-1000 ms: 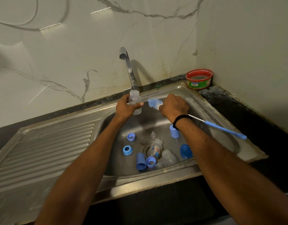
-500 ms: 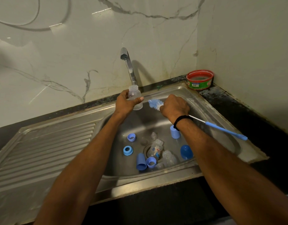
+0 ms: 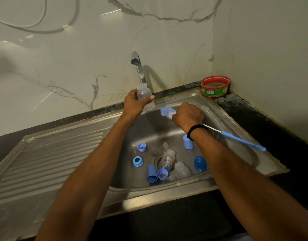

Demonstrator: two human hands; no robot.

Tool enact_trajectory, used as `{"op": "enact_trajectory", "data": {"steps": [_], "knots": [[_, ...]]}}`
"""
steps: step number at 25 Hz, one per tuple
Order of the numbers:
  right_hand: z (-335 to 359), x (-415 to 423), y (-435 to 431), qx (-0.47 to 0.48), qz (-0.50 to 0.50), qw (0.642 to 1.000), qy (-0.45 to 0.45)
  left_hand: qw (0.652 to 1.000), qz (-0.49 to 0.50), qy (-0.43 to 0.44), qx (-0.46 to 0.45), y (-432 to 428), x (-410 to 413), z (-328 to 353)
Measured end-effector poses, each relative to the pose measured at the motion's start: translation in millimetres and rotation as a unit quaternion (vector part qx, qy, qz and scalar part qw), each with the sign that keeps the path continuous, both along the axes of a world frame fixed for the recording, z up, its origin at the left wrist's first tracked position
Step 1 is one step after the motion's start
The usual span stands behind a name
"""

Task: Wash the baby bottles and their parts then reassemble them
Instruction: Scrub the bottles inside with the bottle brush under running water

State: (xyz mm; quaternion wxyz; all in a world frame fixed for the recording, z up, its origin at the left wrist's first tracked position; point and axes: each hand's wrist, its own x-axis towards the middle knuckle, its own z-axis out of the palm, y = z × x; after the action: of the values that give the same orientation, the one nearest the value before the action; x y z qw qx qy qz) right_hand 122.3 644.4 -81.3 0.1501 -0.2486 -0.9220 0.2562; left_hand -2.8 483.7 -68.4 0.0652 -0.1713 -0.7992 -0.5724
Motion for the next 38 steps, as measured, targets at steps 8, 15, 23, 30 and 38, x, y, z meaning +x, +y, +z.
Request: {"op": "enact_trajectory", "data": {"steps": [8,15,23,30,38], "knots": [[2,2,-2,0.003,0.004,1.0,-0.001,0.994,0.068,0.05,-0.069,-20,38,-34],[1,2,-2,-0.003,0.004,1.0,-0.012,0.991,0.055,0.025,-0.118,-29,56,-71],[-2,1,-8,-0.004,0.013,1.0,-0.023,0.99,0.06,0.04,-0.125,-34,57,-80],[-4,0,-8,-0.001,0.012,1.0,-0.025,0.988,0.071,0.071,-0.119,-35,54,-85],[-6,0,-11,0.005,0.012,0.999,-0.033,0.988,0.077,0.072,-0.113,-27,54,-87]]}}
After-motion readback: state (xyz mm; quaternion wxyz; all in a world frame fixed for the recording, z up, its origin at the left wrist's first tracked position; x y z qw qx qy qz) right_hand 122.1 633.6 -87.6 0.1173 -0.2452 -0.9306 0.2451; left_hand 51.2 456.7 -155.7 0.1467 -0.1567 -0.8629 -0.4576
